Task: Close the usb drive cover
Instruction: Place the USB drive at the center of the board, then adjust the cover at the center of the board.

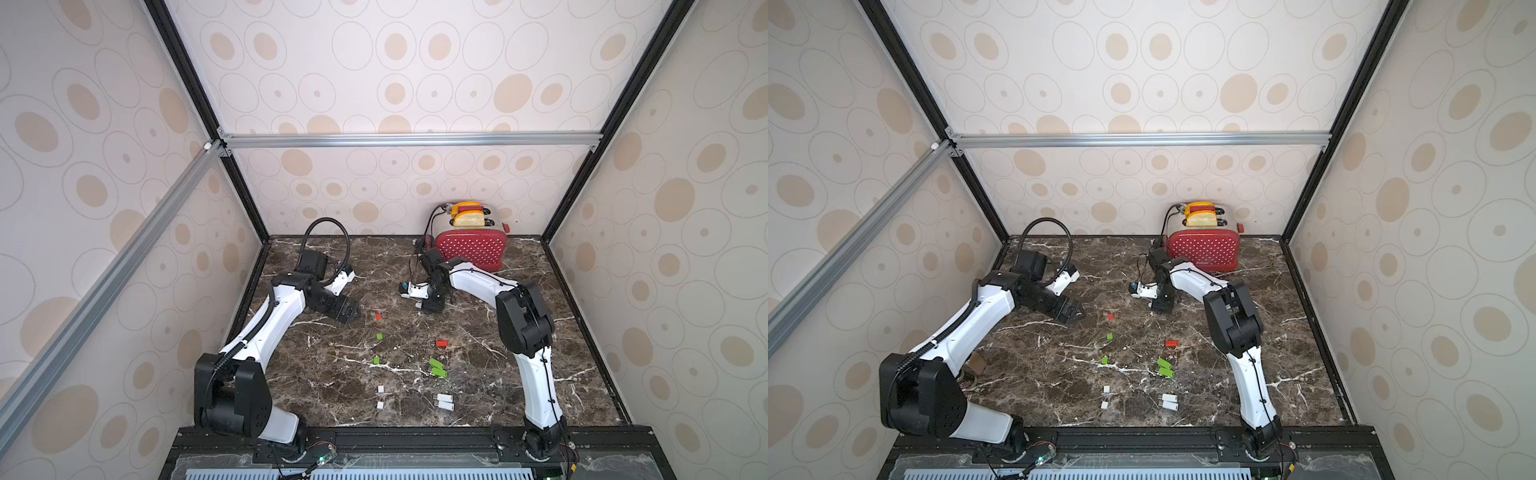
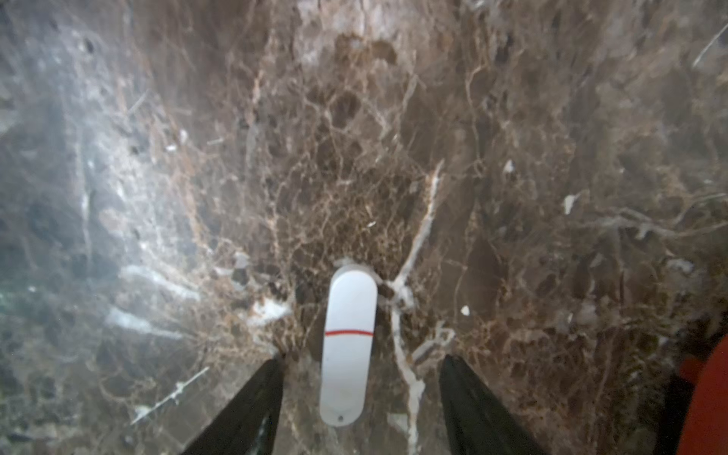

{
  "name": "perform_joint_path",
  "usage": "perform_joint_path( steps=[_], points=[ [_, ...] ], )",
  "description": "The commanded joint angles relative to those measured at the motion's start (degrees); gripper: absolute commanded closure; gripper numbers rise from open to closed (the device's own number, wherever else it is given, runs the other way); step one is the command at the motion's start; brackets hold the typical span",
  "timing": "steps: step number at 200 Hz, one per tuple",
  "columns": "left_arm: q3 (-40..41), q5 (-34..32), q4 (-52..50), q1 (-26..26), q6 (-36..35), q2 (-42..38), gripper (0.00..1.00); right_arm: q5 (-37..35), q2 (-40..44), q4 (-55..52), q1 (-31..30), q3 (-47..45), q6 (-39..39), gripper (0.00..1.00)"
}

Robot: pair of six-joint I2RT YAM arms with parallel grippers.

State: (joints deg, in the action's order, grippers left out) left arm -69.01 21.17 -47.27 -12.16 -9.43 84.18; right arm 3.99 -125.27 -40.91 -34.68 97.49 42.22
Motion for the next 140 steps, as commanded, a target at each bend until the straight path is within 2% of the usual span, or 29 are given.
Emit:
perform_joint_path(
  steps=[1, 30, 61, 97, 140],
  points=[
    [-2.75, -5.77, 1.13, -3.50, 3.12, 1.86, 0.01, 0.97, 7.22, 0.13, 0.03, -2.39, -3.14, 0.26],
    [-4.87, -9.42, 2.74, -5.50, 9.19, 5.62, 0.01, -0.01, 16.15, 4.20, 0.05, -7.93, -10.52, 0.21],
    [-7.63, -14.98, 3.06, -9.14, 10.74, 10.52, 0.01, -1.55, 28.25, 11.33, 0.04, -17.66, -18.55, 0.16],
    [-10.79, -19.76, 3.24, -13.42, 12.32, 16.70, 0.01, -6.62, 38.42, 9.68, 0.16, -24.52, -26.99, 0.14],
    [-16.52, -21.79, 1.52, -16.10, 13.95, 25.03, 0.01, -5.82, 51.86, 18.15, 0.22, -41.71, -28.91, 0.06]
  ],
)
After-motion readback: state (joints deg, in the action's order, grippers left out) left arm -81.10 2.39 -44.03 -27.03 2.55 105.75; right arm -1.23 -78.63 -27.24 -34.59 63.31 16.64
